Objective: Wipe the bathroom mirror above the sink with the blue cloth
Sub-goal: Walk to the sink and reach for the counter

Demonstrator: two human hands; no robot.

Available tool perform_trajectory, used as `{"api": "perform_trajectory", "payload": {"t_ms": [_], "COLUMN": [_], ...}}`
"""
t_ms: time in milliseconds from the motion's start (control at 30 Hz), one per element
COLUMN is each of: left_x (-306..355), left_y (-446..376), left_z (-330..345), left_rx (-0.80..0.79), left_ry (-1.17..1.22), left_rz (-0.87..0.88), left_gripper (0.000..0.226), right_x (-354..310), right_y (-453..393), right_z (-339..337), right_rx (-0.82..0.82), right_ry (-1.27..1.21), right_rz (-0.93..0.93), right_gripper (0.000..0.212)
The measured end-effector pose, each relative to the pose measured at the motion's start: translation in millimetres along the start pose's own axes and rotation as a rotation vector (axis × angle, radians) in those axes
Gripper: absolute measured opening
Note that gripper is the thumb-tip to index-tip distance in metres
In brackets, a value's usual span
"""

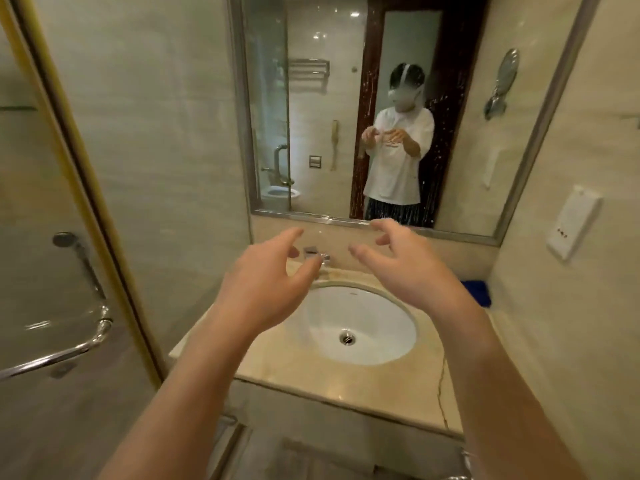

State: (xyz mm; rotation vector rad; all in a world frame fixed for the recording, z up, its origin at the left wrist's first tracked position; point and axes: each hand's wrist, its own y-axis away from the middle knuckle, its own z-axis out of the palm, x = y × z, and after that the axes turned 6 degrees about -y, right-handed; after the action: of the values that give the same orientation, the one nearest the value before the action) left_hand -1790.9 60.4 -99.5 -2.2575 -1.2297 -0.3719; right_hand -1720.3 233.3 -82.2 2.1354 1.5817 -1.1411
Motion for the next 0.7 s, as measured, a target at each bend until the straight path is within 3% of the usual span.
{"api": "perform_trajectory", "payload": {"t_ms": [167,433,533,700], "left_x": [6.5,35.9,47.5,56.4], "left_y": [-84.4,-182.9,-205.1,-230.9], "left_z": [-13.9,-45.8,-32.3,27.0], "left_rx": [-0.004,0.025,-0.007,-0.053], "left_ry": [0.063,0.161,0.182,0.277], "left_rz": [0.181,0.436,0.473,0.443], "left_gripper": [0.058,0.069,0.080,0.062], "right_x": [-25.6,-69.7,-58.7,-13.3], "right_y": [-49.2,-103.9,-119.5,-138.5], "right_z": [-24.2,-59.5,-62.9,-59.0], "right_rx": [0.167,0.370,0.395,0.368], "right_ry": [0.117,0.219,0.235,0.228], "right_rz": [0.014,-0.023,0.032,0.154], "right_gripper": [0.060,0.058,0.059,0.059]}}
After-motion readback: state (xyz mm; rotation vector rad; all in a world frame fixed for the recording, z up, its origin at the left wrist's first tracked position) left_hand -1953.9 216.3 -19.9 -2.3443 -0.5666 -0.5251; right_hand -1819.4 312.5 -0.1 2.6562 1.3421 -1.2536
